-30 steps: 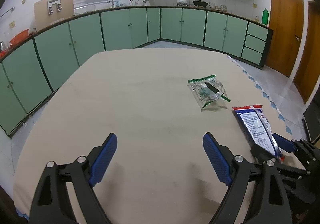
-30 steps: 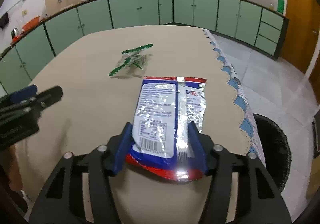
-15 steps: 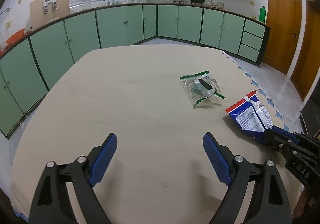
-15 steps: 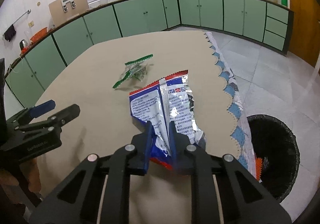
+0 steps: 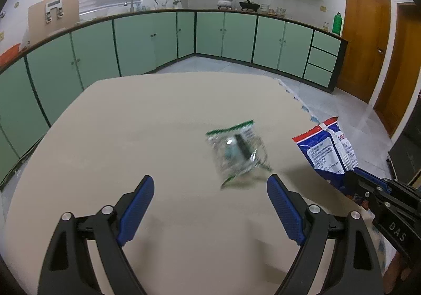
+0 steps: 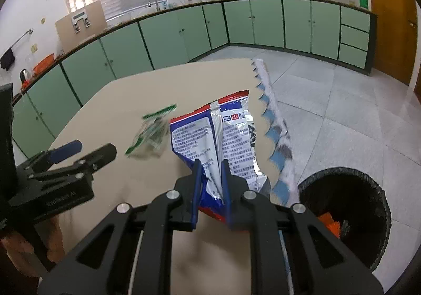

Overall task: Collect trash
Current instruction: 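Grasp the blue-and-white snack wrapper with the right tool and lift it, then grasp the clear green-edged packet with the left tool while the right tool holds the wrapper, then carry the packet and wrapper over the black bin with both tools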

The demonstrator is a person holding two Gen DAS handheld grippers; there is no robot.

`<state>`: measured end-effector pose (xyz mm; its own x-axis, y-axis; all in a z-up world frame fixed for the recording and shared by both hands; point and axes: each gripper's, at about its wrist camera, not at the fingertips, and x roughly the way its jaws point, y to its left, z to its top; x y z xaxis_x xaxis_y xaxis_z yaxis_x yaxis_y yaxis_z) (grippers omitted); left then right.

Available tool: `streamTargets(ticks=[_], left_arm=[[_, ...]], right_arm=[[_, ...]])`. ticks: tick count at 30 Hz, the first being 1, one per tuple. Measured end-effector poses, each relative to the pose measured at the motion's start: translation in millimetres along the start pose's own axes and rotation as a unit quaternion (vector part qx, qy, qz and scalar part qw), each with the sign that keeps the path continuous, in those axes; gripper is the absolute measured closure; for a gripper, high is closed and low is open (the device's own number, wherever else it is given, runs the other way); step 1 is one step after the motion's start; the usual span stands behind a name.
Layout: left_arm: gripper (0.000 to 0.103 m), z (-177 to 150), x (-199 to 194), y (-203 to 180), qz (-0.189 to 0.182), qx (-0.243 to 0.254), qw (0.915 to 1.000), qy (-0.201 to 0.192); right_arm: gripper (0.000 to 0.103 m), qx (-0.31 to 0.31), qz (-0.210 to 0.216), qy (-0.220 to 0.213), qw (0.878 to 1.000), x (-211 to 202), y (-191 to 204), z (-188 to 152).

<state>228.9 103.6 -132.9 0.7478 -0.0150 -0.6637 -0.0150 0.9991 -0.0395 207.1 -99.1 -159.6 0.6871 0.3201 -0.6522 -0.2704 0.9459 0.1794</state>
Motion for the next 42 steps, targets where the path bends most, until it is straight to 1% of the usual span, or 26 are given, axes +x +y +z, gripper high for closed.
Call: streamTargets(ticks=[7,9,11,14,17,19,21,22,25,31,37,42], left_arm=[[0.017,25,28,-13,-0.011,-0.008,0.9999,0.001],[0.017,30,36,-16,-0.009,-0.007,0.9999,0.003],[0.018,31,46,-19,-0.001,-0.004,0.9999,0.012],[0.02,30,57,-21,-0.001,-0.006,0.9996,0.029],[0.035,27,64,-21,-0.01,-0.008,0.9988,0.048],[0.051,25,67,-22,-0.017,-0.013,0.998,0.059],[0.056,23,68,-22,-0.02,-0.017,0.9976,0.064],[0.065,23,68,-22,-0.02,-0.018,0.9976,0.064],[0.07,22,66,-23,-0.019,-0.015,0.9977,0.063],[0.075,22,55,-22,-0.021,-0.017,0.9984,0.049],[0.076,21,29,-18,-0.036,-0.017,0.9986,0.035],[0.076,22,9,-32,-0.053,0.0,0.9983,0.025]], right_arm=[[0.089,0.006,0.001,-0.004,1.0,23,-16,21],[0.089,0.01,0.002,-0.005,1.0,26,-19,24],[0.089,0.015,0.003,-0.006,1.0,29,-23,26],[0.089,0.023,0.006,-0.003,1.0,33,-27,25],[0.089,0.029,0.011,-0.001,1.0,34,-29,24],[0.089,0.029,0.011,-0.001,1.0,33,-30,25],[0.089,0.029,0.011,-0.002,1.0,31,-32,25],[0.089,0.03,0.009,-0.002,1.0,31,-32,25],[0.089,0.035,0.007,-0.002,0.999,31,-32,26],[0.089,0.035,0.008,-0.004,0.999,27,-30,29],[0.089,0.03,0.006,-0.019,0.999,13,-27,31],[0.089,0.032,0.004,-0.027,0.999,-2,-29,30]])
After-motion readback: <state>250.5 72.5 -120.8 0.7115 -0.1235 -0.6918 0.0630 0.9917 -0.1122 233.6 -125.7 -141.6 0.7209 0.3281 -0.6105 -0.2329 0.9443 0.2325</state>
